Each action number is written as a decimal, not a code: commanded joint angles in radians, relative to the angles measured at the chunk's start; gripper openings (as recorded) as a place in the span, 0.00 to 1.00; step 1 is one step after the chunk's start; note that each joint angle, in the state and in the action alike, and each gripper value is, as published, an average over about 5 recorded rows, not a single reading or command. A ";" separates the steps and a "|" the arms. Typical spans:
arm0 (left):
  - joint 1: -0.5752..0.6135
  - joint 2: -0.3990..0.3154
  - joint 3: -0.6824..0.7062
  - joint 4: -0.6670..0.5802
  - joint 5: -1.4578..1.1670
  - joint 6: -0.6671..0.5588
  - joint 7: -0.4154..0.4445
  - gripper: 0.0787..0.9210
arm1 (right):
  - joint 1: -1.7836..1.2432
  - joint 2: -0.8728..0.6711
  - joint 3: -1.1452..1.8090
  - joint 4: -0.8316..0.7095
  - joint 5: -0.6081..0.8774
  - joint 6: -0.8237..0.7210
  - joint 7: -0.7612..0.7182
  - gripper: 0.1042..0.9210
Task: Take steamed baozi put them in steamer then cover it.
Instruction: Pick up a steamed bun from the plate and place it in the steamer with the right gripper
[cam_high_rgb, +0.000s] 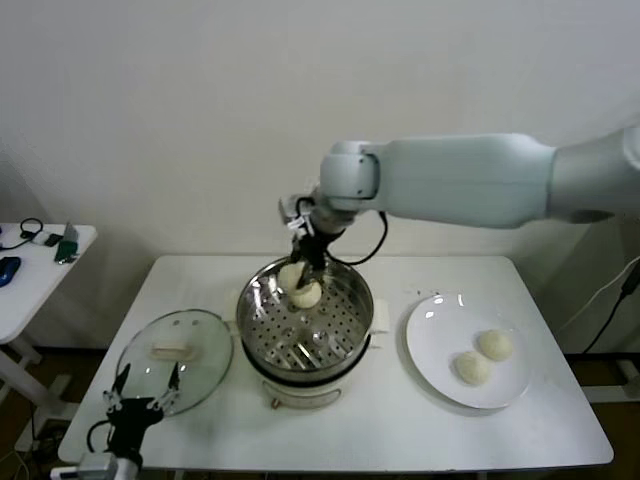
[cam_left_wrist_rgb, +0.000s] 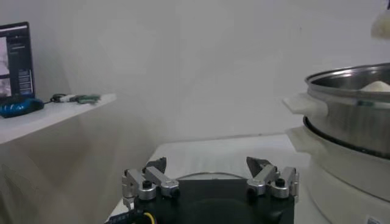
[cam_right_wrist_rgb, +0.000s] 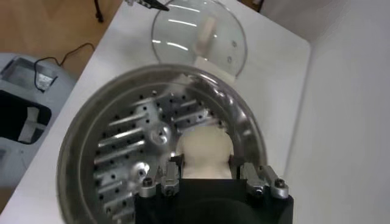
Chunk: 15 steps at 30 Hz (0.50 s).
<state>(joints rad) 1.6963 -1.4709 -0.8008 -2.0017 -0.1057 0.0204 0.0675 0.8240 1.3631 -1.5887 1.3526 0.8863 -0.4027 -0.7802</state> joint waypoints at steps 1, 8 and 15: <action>0.004 -0.001 -0.005 -0.003 -0.007 -0.003 -0.001 0.88 | -0.123 0.130 0.008 -0.067 -0.016 -0.010 0.026 0.52; 0.005 -0.002 -0.006 0.000 -0.012 -0.008 -0.001 0.88 | -0.145 0.141 -0.014 -0.104 -0.082 0.002 0.026 0.52; 0.004 -0.003 -0.003 -0.001 -0.011 -0.008 -0.001 0.88 | -0.161 0.135 -0.020 -0.129 -0.110 0.004 0.036 0.53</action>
<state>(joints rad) 1.7001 -1.4734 -0.8043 -2.0018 -0.1150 0.0129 0.0662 0.7000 1.4649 -1.6042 1.2575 0.8138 -0.3982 -0.7529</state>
